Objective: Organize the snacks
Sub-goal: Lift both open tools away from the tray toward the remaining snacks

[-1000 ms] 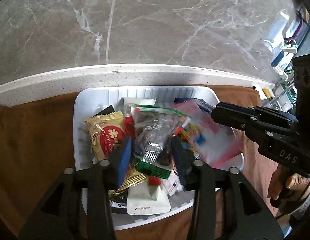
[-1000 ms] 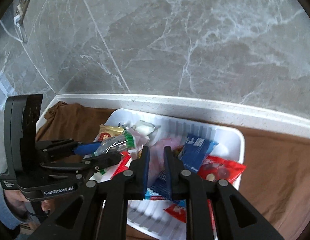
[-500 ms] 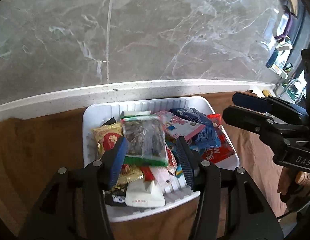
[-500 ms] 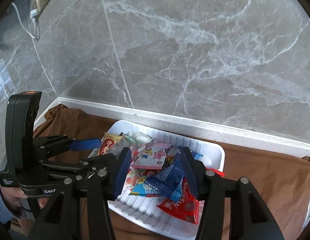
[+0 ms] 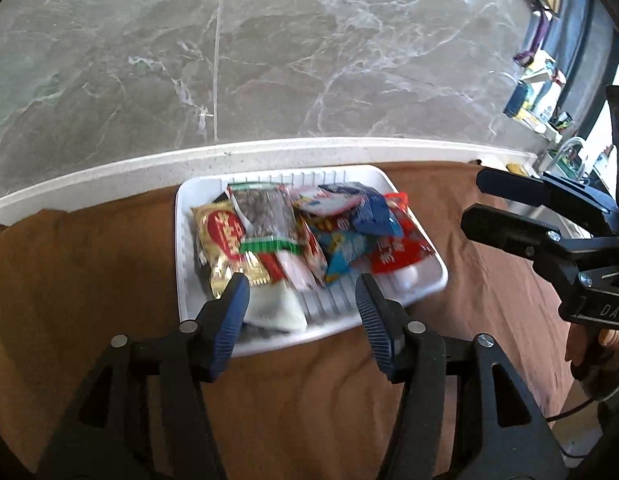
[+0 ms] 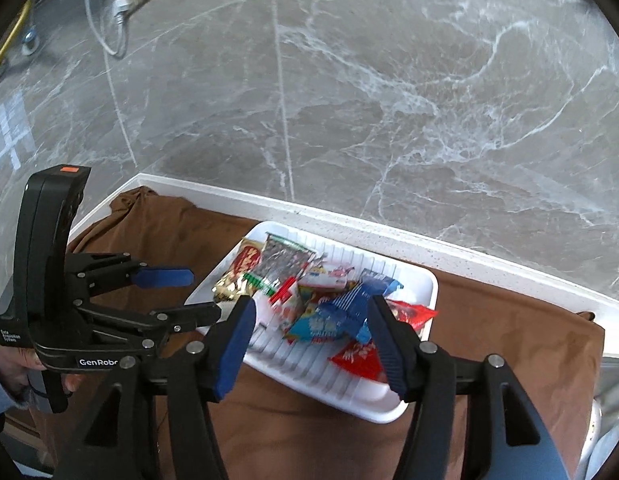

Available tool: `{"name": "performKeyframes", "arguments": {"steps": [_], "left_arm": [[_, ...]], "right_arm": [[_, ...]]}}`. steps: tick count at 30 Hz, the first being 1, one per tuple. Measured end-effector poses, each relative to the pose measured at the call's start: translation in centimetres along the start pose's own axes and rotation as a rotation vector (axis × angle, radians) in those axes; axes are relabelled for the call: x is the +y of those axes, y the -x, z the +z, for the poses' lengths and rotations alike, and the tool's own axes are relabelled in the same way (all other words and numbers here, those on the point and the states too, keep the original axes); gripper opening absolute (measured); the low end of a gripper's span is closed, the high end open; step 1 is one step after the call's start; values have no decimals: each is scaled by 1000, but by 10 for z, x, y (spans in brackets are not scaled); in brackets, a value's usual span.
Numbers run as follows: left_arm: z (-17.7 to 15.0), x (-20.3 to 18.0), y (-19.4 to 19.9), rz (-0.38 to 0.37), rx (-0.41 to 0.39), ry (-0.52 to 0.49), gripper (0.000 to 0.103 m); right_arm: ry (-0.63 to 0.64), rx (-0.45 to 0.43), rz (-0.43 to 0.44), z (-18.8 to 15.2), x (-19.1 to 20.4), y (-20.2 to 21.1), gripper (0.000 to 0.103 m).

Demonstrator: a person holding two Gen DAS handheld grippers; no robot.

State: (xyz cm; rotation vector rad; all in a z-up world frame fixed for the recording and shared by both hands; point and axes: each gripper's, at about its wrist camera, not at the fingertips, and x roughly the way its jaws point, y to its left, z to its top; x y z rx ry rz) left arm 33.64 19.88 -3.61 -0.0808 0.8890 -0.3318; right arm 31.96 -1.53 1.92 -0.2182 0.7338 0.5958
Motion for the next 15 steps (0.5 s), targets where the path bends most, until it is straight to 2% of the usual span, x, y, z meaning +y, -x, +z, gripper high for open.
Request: {"name": "performKeyframes", "arguments": {"steps": [8, 15], "left_arm": [[-40, -16, 22, 17, 31, -44, 54], [-84, -29, 35, 31, 87, -103, 54]], "right_arm": [[20, 18, 32, -30, 23, 26, 64], [77, 90, 112, -78, 51, 45, 67]]}}
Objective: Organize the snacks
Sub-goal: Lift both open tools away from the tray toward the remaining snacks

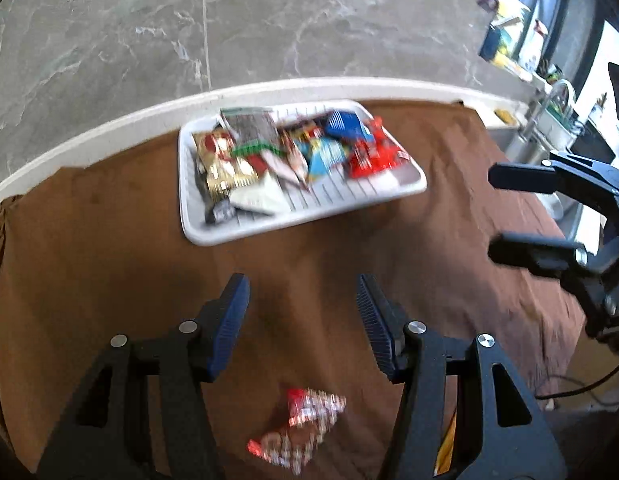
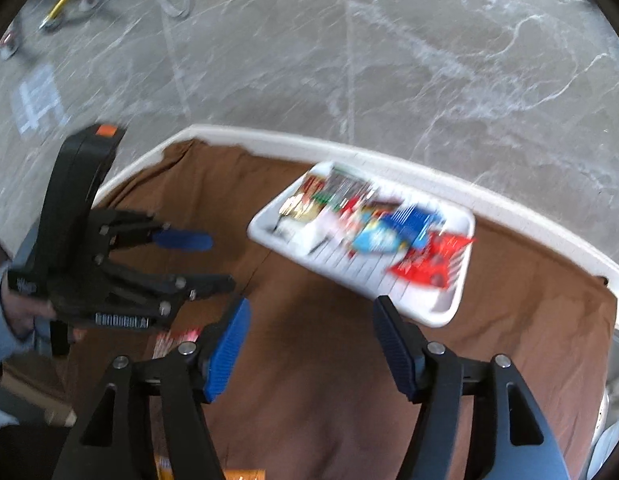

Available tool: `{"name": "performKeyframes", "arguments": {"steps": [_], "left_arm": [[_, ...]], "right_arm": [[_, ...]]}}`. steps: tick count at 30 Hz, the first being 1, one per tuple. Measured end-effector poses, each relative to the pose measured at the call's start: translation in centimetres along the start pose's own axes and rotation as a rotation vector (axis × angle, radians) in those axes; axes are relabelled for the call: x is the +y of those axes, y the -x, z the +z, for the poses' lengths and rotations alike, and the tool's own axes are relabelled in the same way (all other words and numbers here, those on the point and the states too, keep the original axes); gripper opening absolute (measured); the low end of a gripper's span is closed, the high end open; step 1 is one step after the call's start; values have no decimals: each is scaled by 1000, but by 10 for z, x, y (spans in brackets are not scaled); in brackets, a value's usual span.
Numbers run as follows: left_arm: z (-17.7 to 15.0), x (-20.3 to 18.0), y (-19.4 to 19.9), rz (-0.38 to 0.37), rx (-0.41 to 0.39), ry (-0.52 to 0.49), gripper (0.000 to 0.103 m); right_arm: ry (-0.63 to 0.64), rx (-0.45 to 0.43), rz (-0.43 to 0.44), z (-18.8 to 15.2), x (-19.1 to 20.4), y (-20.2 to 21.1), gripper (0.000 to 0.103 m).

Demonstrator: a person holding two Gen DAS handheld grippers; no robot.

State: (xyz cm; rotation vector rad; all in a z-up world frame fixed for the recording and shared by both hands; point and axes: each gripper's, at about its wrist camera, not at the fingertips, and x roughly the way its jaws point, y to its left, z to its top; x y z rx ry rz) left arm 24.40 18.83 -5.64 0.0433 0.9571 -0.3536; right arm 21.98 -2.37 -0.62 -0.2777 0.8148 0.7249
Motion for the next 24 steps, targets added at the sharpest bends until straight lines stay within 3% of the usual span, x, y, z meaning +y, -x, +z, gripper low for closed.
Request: {"name": "performKeyframes", "arguments": {"steps": [9, 13, 24], "left_arm": [[-50, -11, 6, -6, 90, -56, 54], [-70, -12, 3, -17, 142, -83, 54], [-95, -5, 1, -8, 185, -72, 54]], "right_arm": [[176, 151, 164, -72, 34, 4, 70], [283, 202, 218, -93, 47, 4, 76], [784, 325, 262, -126, 99, -15, 78]]}}
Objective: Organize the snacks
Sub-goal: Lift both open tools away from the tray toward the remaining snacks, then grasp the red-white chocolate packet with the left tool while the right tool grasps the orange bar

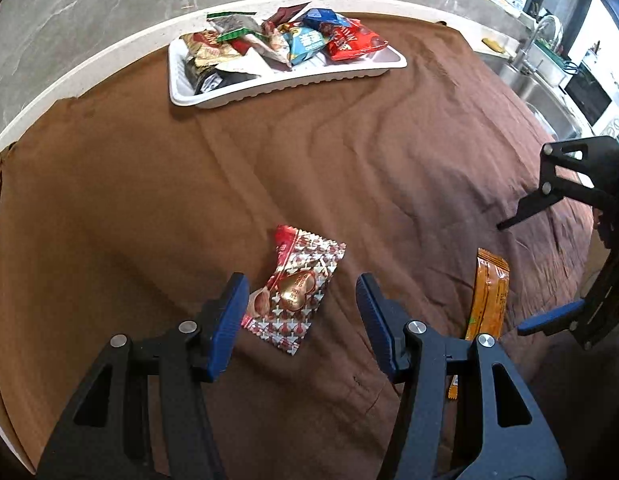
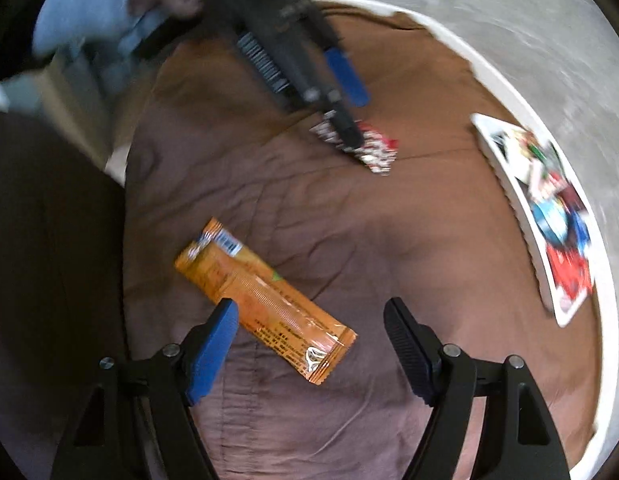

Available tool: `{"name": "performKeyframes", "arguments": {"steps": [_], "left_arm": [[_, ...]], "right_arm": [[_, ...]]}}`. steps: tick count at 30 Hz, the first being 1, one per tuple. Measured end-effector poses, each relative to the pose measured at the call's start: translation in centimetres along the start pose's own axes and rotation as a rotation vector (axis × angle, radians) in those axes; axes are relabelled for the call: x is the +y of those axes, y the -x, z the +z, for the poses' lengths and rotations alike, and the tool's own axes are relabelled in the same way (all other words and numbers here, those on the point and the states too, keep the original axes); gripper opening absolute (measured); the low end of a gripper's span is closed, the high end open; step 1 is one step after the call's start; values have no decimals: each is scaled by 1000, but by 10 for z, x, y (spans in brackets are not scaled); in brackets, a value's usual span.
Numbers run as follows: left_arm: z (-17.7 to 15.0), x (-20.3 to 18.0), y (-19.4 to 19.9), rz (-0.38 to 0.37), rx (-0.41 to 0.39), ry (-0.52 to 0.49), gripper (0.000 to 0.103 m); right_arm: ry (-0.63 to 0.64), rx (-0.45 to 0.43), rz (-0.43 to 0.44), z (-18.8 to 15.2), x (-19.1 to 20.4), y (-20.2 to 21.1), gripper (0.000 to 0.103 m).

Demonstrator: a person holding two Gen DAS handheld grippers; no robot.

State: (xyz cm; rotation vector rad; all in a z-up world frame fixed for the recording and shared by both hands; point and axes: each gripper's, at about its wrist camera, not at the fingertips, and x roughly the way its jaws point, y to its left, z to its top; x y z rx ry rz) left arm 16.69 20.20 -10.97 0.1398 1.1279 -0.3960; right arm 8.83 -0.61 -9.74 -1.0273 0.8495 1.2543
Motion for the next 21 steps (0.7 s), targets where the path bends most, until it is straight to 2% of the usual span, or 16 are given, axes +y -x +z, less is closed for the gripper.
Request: {"name": "performKeyframes", "arguments": {"steps": [7, 9, 10, 13, 16, 21], "left_arm": [[-5, 6, 1, 0, 2, 19, 54], [-7, 6, -1, -2, 11, 15, 54], [-8, 6, -2, -1, 14, 12, 54], [-11, 7, -6, 13, 24, 4, 54], [-10, 7, -10, 36, 30, -7, 54], [-7, 6, -19, 58, 53, -35, 54]], "right_arm": [[167, 72, 46, 11, 6, -21, 78], [185, 101, 78, 15, 4, -28, 79], [196, 108, 87, 16, 4, -32, 83], [206, 146, 134, 19, 5, -43, 87], [188, 156, 167, 20, 3, -47, 88], [143, 156, 192, 23, -10, -51, 83]]}}
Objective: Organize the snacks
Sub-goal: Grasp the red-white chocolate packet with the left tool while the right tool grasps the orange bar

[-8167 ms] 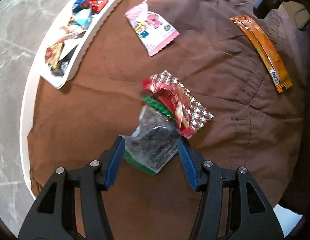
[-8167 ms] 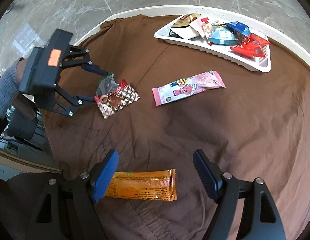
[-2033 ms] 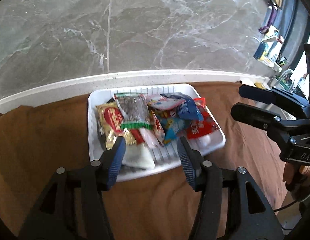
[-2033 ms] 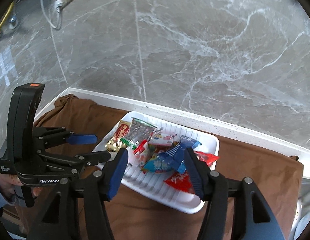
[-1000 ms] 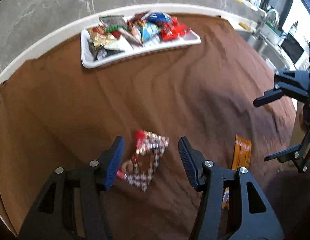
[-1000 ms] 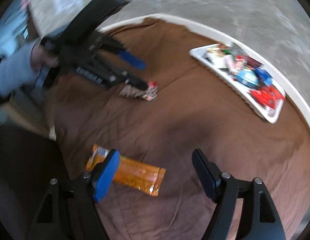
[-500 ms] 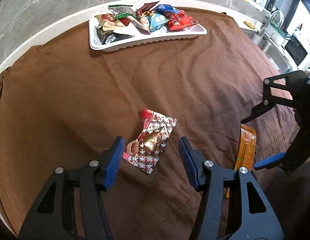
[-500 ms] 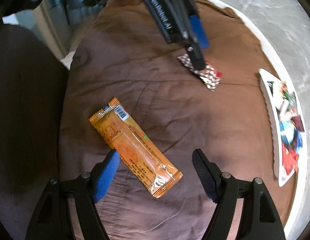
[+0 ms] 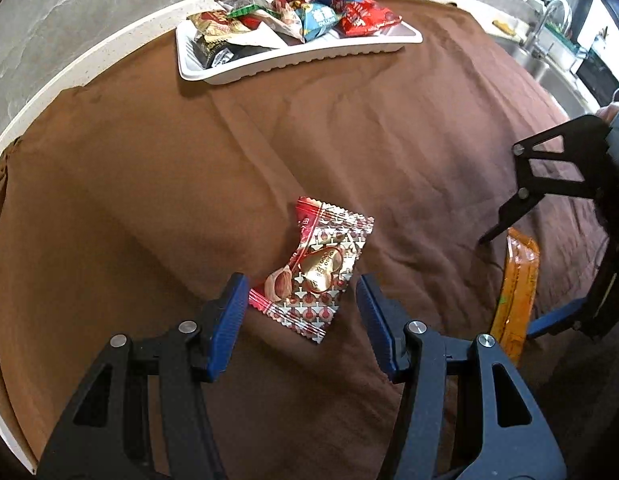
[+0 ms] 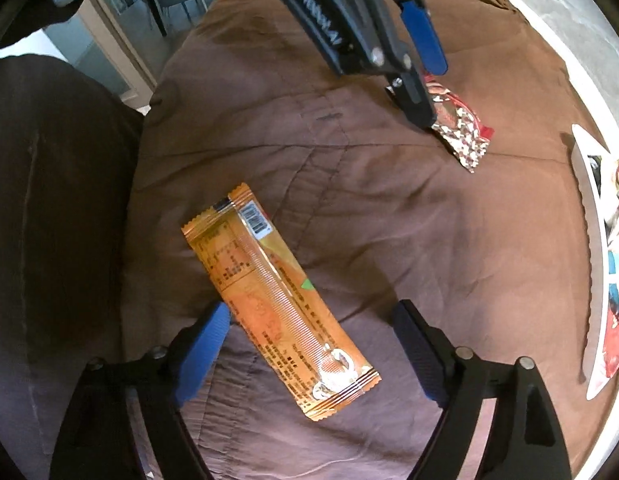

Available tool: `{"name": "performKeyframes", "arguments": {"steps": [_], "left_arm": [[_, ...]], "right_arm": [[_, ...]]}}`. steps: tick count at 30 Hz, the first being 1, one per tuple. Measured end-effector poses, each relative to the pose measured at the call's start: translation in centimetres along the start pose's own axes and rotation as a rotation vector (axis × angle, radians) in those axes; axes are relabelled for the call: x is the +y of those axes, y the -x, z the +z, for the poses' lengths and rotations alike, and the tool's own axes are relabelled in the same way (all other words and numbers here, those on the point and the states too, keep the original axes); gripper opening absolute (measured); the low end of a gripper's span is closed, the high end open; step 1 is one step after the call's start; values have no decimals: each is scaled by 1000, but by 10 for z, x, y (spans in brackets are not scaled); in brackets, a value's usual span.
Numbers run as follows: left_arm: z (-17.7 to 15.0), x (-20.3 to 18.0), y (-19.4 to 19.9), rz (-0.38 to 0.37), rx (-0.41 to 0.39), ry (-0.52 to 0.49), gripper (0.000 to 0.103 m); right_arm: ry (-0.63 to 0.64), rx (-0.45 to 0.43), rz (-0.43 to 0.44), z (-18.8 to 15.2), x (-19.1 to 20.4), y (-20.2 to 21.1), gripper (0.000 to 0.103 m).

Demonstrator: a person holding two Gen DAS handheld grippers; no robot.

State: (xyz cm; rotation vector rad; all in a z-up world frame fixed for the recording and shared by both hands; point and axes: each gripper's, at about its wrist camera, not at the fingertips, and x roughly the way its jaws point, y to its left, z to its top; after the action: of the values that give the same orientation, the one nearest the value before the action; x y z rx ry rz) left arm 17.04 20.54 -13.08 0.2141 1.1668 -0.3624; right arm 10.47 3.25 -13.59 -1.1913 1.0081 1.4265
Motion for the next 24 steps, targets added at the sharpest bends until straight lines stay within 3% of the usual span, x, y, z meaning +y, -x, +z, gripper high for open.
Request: {"name": "performKeyframes", "arguments": {"steps": [3, 5, 7, 12, 15, 24], "left_arm": [[4, -3, -9, 14, 27, -34, 54], [5, -5, -14, 15, 44, -57, 54], [8, -7, -17, -1, 42, -67, 54], [13, -10, -21, -43, 50, -85, 53], [15, -12, -19, -78, 44, -92, 35], [17, -7, -13, -148, 18, -51, 32]], "right_arm": [[-11, -8, 2, 0, -2, 4, 70], [-31, -14, -6, 2, -4, 6, 53], [-50, -17, -13, 3, -8, 8, 48], [-86, -35, -4, 2, -15, 12, 46], [-119, -50, 12, -2, -17, 15, 45], [-236, -112, 47, -17, -36, 32, 45]]}}
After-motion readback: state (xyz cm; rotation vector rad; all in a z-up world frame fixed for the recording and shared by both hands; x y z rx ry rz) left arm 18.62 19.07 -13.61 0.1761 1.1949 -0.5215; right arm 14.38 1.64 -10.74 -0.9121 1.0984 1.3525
